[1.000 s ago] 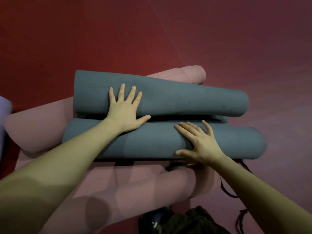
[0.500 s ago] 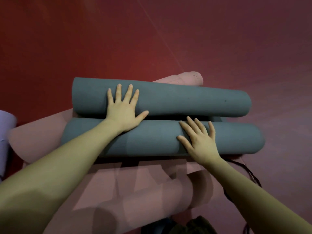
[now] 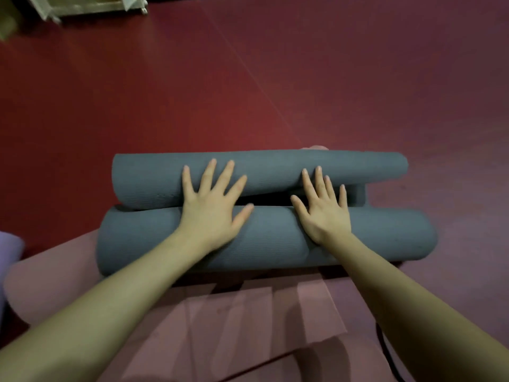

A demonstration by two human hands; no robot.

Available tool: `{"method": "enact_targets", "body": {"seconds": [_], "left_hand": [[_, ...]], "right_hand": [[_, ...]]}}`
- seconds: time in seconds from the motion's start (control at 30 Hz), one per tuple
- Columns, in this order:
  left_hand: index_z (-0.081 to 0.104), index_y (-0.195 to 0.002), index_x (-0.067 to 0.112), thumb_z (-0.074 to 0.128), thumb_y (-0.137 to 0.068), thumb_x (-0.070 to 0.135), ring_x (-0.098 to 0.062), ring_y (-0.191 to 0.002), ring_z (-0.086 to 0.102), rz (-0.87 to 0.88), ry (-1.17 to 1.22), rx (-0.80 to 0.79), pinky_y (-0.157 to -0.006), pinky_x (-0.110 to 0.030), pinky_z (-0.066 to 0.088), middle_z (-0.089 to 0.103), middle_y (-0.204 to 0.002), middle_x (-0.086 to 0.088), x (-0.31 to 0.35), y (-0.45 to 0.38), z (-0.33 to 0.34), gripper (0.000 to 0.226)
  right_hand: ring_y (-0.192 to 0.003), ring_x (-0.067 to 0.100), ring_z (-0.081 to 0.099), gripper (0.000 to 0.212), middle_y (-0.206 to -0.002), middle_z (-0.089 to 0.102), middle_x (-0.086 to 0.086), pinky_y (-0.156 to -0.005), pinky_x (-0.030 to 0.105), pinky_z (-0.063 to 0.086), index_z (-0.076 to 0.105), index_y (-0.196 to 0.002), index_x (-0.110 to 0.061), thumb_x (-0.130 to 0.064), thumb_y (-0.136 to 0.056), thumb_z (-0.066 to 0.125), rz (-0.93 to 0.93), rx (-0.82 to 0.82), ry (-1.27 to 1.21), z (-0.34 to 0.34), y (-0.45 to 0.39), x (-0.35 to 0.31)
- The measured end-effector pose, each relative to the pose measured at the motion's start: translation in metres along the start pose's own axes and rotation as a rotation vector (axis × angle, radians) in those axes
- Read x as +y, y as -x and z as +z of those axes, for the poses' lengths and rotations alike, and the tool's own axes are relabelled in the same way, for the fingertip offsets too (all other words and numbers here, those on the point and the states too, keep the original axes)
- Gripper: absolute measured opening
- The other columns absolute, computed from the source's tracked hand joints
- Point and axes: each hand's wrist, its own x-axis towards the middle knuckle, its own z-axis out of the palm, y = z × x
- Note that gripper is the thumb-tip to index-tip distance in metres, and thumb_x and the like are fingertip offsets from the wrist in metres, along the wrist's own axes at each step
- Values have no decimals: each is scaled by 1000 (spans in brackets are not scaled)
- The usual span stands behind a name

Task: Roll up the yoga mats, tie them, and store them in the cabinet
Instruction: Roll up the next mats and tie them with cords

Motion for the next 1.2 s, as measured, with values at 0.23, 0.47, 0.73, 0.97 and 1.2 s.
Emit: {"method": "enact_targets", "body": {"seconds": [0.23, 0.47, 0.73, 0.97, 1.2], "left_hand": [[1, -151, 36, 8, -83, 76, -39, -141, -21, -121, -67, -213, -107, -70, -6, -17, -158, -5, -8, -21, 7, 79], [2, -151, 37, 10, -87, 71, -37, -143, -17, -122, -72, -192, -109, -68, -4, -15, -159, -5, -29, -36, 5, 73], [-27, -140, 46, 13, -53, 98, -45, -142, -10, 95, -164, -291, -107, -70, 1, -15, -158, -10, -58, -20, 3, 108], [-20, -143, 47, 40, -51, 97, -46, -142, -2, 98, -148, -317, -109, -67, 5, -7, -159, -14, -69, -37, 2, 121], [-34, -135, 43, 48, -56, 91, -48, -141, -5, 262, -234, -214, -107, -69, 2, -11, -158, -15, -72, -34, -4, 124]], "right_hand": [[-148, 20, 6, 60, -161, 2, -6, -118, 45, -3, 11, -153, -34, -56, -96, 14, 38, 65, -65, -1, -5, -23], [-148, 22, 5, 72, -161, 12, -4, -117, 47, -2, 17, -152, -35, -63, -86, 5, -52, 99, -90, 13, 21, -54], [-148, 17, 5, 81, -161, 6, -8, -115, 53, -5, 9, -152, -35, -66, -79, -6, -68, 46, -63, 4, -28, -55], [-142, 34, 25, 99, -155, 30, 5, -110, 64, 12, 25, -149, -25, -78, -70, 50, -326, 148, 52, 18, -4, -47], [-129, 39, 45, 126, -143, 46, 16, -102, 66, 30, 32, -142, -16, -61, -37, 85, -352, 177, 154, 11, -15, -45]]}}
